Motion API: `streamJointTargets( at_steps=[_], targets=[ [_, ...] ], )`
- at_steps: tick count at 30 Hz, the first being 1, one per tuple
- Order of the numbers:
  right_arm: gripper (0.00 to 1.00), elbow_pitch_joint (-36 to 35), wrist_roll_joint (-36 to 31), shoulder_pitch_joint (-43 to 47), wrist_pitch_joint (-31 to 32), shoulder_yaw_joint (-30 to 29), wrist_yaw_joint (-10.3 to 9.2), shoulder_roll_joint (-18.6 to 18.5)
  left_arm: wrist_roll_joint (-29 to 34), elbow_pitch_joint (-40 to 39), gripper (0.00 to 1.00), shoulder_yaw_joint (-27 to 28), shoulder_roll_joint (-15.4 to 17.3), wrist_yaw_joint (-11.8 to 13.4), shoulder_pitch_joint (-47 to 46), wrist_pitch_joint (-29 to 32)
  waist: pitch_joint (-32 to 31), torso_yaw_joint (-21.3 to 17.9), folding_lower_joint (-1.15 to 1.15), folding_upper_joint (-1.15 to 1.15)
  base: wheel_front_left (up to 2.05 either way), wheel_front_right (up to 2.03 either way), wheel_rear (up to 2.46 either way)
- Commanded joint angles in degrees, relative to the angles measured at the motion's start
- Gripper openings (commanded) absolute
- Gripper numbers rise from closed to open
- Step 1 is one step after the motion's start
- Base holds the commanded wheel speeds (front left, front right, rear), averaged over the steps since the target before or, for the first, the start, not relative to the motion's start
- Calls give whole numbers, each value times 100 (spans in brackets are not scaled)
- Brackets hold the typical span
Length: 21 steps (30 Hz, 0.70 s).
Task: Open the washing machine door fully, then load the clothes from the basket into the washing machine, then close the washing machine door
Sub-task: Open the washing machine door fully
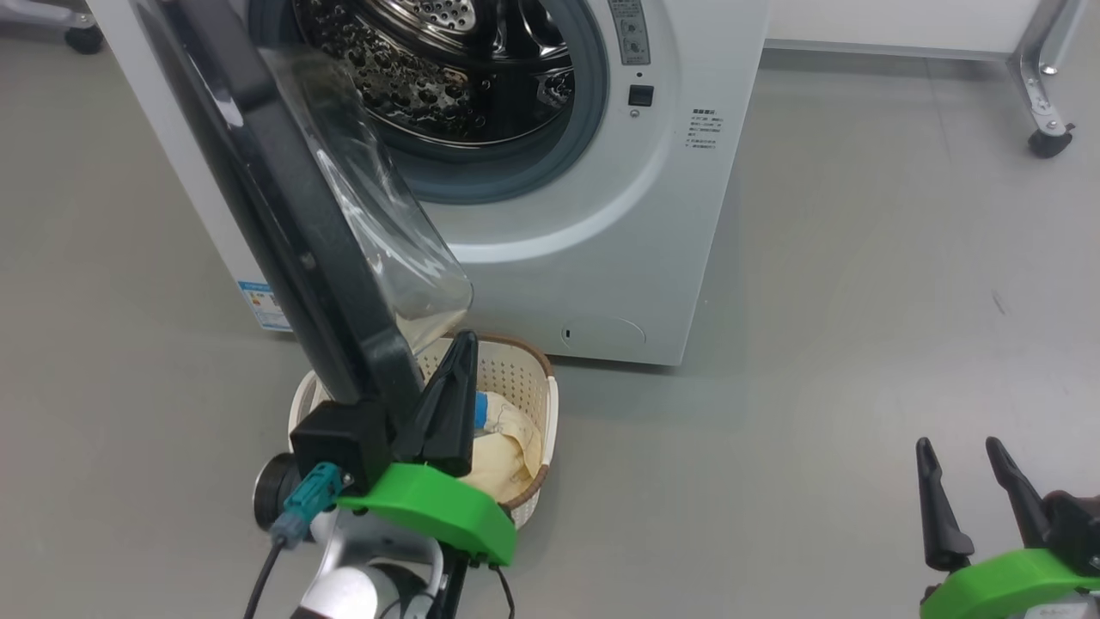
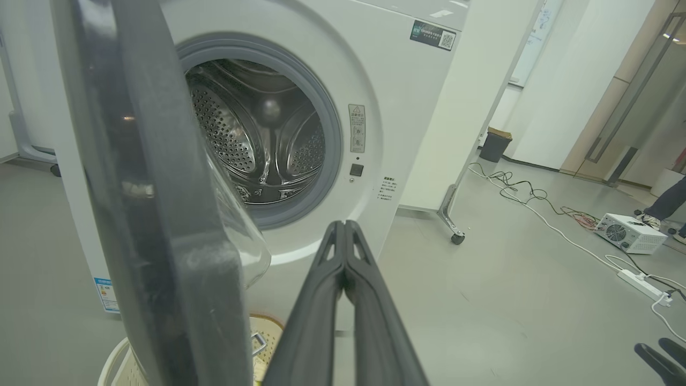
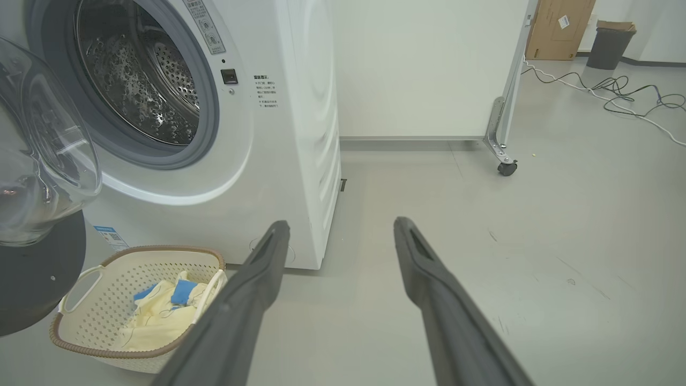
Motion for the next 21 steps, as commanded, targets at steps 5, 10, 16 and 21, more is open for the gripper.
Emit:
streamJointTargets(
  at_steps=[5, 10, 16, 21],
  targets=[
    [100, -143, 66, -169, 13, 121, 0, -93, -160, 154, 0, 300, -50, 50, -205, -144, 42, 8, 0, 0, 0, 0, 0],
    [100, -109, 83, -180, 20, 106, 0, -93, -267, 347, 0, 306, -63, 31, -230, -214, 74, 20, 0, 0, 0, 0, 0],
    [100, -103, 93, -217, 34, 91, 0, -93, -346, 520, 0, 353, -67, 45, -243, -277, 130, 41, 0, 0, 0, 0, 0],
    [100, -111, 108, -261, 62, 77, 0, -93, -428, 621, 0, 437, -58, 65, -254, -359, 193, 91, 0, 0, 0, 0, 0]
  ],
)
